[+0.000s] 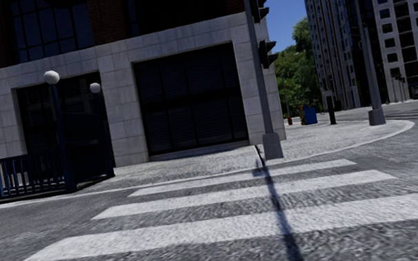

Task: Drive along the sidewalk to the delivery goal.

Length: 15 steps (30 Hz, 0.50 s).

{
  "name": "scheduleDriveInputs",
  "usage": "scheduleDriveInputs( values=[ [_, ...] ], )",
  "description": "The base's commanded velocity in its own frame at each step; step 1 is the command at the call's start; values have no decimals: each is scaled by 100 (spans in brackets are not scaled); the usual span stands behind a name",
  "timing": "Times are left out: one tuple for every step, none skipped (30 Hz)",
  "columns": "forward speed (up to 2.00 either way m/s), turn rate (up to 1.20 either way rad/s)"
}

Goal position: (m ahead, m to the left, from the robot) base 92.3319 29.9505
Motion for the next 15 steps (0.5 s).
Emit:
scheduleDriveInputs(
  values=[
    [200,0],
    [200,0],
    [200,0],
    [200,0],
    [200,0],
    [200,0],
    [200,0],
    [200,0],
    [200,0],
    [200,0],
    [200,0],
    [200,0],
    [200,0],
    [200,0],
    [200,0]
  ],
)
